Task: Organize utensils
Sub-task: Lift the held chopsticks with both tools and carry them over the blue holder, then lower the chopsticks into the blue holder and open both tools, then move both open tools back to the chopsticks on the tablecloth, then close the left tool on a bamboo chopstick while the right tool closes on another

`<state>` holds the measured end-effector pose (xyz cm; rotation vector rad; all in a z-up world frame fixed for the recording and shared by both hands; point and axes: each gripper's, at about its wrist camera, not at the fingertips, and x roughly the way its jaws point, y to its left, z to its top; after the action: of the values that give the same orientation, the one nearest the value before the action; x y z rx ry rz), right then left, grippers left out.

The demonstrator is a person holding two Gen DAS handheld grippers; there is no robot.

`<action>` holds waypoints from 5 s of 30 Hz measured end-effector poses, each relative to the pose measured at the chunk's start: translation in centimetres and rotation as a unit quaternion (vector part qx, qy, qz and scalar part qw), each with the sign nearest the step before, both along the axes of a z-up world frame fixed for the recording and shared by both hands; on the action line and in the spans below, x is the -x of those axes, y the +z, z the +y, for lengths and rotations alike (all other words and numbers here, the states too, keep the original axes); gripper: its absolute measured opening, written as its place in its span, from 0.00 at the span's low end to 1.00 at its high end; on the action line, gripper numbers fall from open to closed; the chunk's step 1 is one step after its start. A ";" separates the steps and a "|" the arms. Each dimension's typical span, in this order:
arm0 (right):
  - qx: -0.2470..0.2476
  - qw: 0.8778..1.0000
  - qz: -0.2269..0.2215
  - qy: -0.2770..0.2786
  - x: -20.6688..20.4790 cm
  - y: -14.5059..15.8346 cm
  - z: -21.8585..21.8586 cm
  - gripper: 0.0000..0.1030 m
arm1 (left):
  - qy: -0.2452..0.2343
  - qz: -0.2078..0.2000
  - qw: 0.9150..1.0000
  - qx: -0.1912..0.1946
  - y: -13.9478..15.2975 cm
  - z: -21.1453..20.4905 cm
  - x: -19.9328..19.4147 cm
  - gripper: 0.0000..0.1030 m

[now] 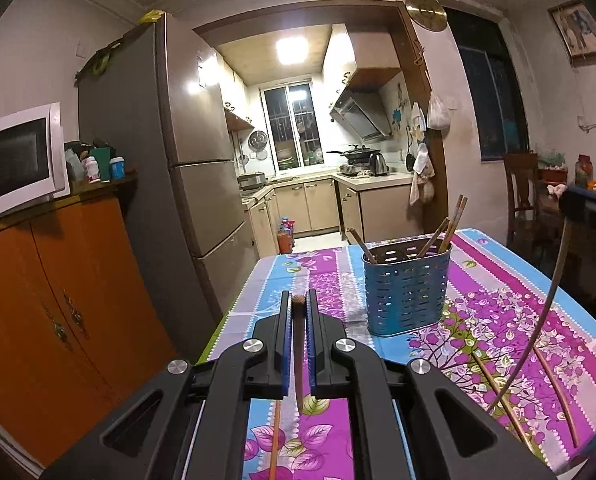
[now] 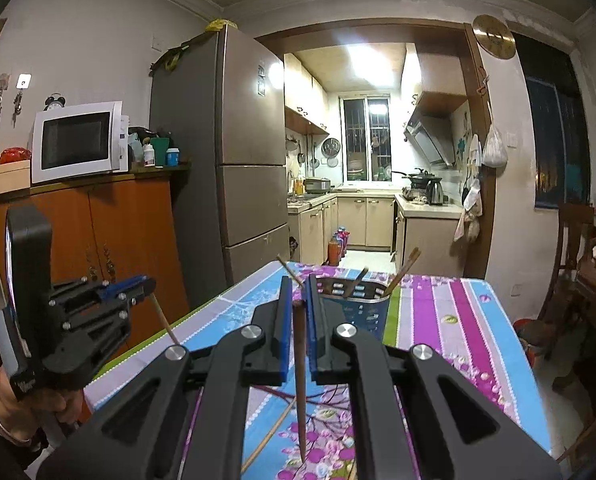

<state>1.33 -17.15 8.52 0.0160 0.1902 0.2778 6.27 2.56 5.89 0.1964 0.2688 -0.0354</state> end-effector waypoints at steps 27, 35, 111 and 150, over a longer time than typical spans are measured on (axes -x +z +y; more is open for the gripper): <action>-0.020 0.996 -0.069 -0.053 -11.8 11.7 -3.7 0.05 | -0.093 -0.025 0.993 0.073 11.8 -3.1 -11.2 0.07; -0.033 0.993 -0.081 -0.076 -15.8 12.6 -4.9 0.05 | -0.147 -0.006 0.980 0.130 15.0 -6.0 -16.7 0.07; 0.077 0.976 0.162 -0.125 8.9 -20.5 -1.4 0.61 | -0.001 0.130 0.992 -0.006 -19.3 9.2 9.5 0.27; 0.056 0.974 0.191 -0.111 7.1 -22.2 -0.7 0.16 | 0.017 0.139 0.990 0.002 -19.8 8.6 8.8 0.26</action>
<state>-5.73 -17.82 -13.71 -0.0221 0.5824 0.0375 -2.49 11.13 -13.92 0.1833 0.5496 -0.0299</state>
